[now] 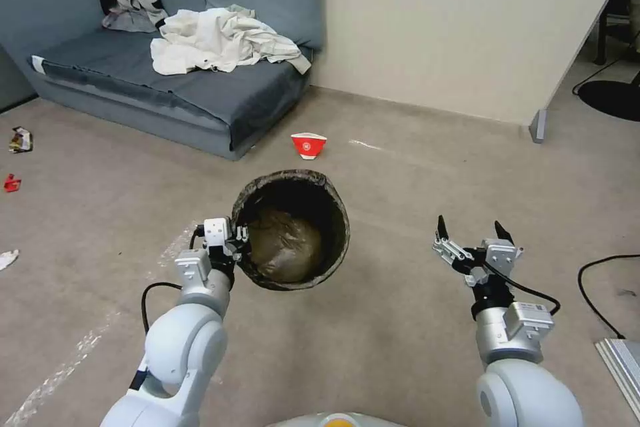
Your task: Pick up the trash can from the floor.
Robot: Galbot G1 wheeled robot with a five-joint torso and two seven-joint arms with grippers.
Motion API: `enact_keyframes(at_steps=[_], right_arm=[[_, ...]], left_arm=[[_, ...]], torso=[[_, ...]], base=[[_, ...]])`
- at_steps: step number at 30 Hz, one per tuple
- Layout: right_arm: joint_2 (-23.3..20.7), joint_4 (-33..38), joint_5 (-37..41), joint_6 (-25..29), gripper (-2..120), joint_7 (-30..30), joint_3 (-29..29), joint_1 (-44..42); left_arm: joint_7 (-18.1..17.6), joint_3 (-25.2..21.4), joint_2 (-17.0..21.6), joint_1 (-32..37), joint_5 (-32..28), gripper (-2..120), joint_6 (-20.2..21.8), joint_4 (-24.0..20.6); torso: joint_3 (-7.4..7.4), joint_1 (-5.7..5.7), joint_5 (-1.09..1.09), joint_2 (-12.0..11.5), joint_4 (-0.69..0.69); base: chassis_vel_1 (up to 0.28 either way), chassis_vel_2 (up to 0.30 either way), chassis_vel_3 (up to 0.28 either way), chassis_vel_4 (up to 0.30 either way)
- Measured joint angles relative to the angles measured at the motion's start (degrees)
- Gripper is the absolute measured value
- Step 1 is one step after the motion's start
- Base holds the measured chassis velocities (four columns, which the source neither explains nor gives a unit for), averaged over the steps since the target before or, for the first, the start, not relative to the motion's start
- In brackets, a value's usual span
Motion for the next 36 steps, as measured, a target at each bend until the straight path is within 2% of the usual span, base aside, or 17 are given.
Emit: enact_keyframes(at_steps=[10,36], right_arm=[[0.01,-0.13,0.03,-0.19,100,0.05,-0.05,0.62],[-0.39,-0.77,0.09,-0.59,100,0.14,-0.26,1.60]], left_arm=[[-0.02,-0.02,-0.20,0.26,-0.03,4,0.16,-1.76],[-0.55,-0.43,-0.90,0.27,0.79,4,1.68,-2.35]], torso=[[0.00,0.00,0.00,0.00,0.00],[0.00,0.00,0.00,0.00,0.00]], base=[[0.000,0.000,0.000,0.000],[0.000,0.000,0.000,0.000]])
